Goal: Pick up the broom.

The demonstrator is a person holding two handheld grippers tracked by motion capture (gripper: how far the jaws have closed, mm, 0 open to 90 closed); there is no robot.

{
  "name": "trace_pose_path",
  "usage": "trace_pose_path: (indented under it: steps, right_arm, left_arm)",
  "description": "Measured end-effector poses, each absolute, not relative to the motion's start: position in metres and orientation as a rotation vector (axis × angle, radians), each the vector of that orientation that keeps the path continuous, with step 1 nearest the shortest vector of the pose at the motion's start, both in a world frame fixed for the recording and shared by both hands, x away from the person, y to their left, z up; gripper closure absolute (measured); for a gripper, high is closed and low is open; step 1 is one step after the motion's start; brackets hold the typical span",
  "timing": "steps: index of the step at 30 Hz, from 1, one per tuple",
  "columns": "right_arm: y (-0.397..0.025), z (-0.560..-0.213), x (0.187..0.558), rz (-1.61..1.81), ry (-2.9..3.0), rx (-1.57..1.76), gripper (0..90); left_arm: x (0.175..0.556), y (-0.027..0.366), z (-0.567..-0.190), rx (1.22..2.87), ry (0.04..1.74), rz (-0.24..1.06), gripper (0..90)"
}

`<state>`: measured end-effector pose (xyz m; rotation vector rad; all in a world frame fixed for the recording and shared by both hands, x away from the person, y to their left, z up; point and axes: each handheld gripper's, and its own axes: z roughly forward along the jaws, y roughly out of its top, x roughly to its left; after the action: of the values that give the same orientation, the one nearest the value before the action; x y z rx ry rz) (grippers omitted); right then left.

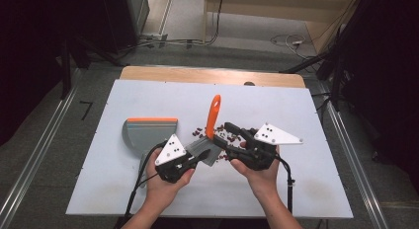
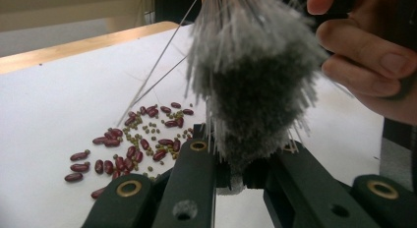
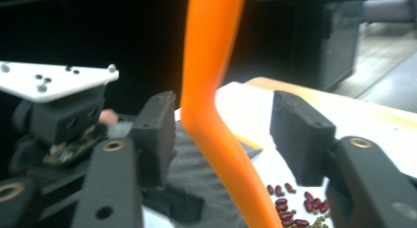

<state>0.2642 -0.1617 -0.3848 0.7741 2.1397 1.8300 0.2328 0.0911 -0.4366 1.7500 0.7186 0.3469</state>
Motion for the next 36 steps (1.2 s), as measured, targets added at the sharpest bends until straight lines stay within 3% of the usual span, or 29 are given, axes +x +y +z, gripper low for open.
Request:
trace_pose_path:
  steps: [9, 17, 23, 36]
  right_arm:
    - [-0.177, -0.385, 0.276, 1.879, 2.267, 0.627, 40.6]
    - [-0.164, -0.392, 0.275, 1.9, 2.412, 0.52, 42.9]
    - [-0.156, -0.397, 0.272, 1.958, 2.497, 0.399, 52.5]
    - [-0.155, -0.405, 0.273, 2.037, 2.518, 0.346, 64.3]
  left_arm:
    - [0.241, 0.12, -0.426, 1.758, 0.547, 0.206, 85.6]
    - [0.24, 0.127, -0.424, 1.775, 0.417, 0.124, 85.5]
    - [0.237, 0.122, -0.423, 1.796, 0.347, 0.075, 85.5]
    - [0.237, 0.121, -0.424, 1.792, 0.322, 0.018, 85.5]
